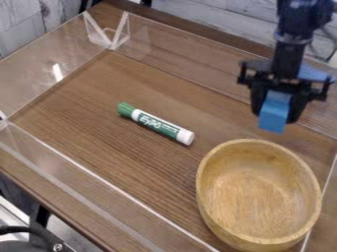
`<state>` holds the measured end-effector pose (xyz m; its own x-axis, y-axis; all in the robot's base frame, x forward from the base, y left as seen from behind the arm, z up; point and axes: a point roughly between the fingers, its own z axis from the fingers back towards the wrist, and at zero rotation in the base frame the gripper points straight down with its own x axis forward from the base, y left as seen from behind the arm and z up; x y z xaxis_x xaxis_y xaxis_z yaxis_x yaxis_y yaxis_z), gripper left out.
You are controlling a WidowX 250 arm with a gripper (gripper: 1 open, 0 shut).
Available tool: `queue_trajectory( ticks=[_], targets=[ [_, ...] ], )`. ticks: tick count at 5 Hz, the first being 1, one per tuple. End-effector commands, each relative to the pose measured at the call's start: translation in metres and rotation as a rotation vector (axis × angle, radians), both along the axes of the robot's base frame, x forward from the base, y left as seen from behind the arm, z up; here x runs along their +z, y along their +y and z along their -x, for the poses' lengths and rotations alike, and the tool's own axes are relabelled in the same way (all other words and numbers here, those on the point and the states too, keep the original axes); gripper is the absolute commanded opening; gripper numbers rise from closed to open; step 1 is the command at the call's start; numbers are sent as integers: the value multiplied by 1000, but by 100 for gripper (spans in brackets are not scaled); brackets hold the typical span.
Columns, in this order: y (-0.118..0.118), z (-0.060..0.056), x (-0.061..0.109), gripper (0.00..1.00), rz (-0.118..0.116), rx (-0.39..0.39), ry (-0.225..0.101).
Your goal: Put the blue block in the brown bowl
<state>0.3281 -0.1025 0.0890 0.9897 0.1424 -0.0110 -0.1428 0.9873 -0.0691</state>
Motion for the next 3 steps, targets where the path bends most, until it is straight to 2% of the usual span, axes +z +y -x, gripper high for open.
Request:
queue_trajectory(
  ticks=[1, 2, 3],
  targets=[
    [-6, 15, 40, 0, 14, -64, -74],
    [-12, 35, 50, 0, 15, -109, -78],
    [-18, 58, 51, 0, 19, -147, -75]
  ],
)
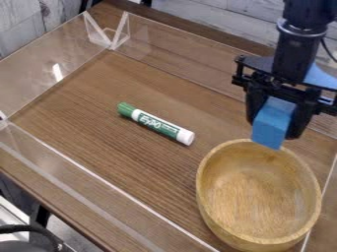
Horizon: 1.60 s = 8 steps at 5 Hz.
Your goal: Put the blue block in the brown bowl
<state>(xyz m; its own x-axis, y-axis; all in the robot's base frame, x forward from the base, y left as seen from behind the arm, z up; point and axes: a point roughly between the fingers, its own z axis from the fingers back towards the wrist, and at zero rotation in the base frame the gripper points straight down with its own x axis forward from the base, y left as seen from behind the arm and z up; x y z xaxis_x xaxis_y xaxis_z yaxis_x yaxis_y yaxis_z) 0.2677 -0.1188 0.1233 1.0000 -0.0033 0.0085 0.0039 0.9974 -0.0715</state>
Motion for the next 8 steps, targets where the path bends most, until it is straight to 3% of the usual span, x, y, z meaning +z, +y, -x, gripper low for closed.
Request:
queue_trajectory(
  ticks=[1, 4, 6, 8],
  targets=[
    [-6, 14, 17, 0, 22, -23, -52],
    [-15, 45, -4, 0, 18, -30, -68],
    [-19, 50, -32, 0, 20, -27, -91],
    [-16, 49, -38, 0, 56, -24, -95]
  ],
)
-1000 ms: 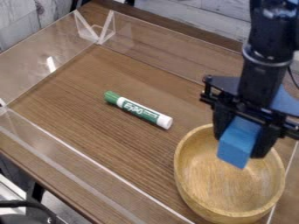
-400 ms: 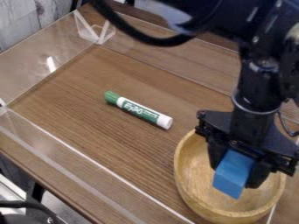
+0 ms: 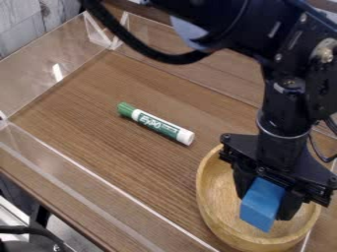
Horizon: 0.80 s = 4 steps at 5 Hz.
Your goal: Put the blue block in the brown bowl
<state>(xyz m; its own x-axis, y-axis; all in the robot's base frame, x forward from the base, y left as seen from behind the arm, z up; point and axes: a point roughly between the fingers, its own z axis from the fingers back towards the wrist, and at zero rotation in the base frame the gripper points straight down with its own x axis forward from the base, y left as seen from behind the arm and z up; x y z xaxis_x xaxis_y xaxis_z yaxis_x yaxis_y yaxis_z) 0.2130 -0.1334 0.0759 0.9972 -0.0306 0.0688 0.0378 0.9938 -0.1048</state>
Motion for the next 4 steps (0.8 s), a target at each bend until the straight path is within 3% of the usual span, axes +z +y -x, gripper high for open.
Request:
queue_trajectory(
  ticks=[1, 4],
  targets=[
    [0, -6, 10, 0, 36, 3, -38],
    [6, -10, 15, 0, 72, 9, -48]
  ],
)
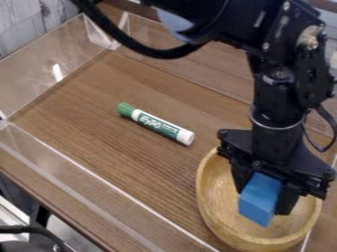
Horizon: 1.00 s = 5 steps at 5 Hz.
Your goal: Put the blue block in the brown bowl
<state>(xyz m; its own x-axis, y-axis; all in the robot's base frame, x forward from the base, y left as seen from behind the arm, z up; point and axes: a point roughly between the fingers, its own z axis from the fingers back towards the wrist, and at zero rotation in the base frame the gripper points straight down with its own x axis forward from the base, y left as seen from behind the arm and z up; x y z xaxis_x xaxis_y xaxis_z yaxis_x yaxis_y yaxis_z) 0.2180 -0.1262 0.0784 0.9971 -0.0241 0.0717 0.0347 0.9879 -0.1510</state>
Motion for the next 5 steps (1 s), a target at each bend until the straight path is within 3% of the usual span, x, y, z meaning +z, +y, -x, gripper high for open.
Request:
queue_trajectory(
  ticks=[1, 5],
  targets=[
    [0, -4, 13, 100, 26, 6, -40],
    [17, -11, 24, 100, 11, 36, 3]
  ],
)
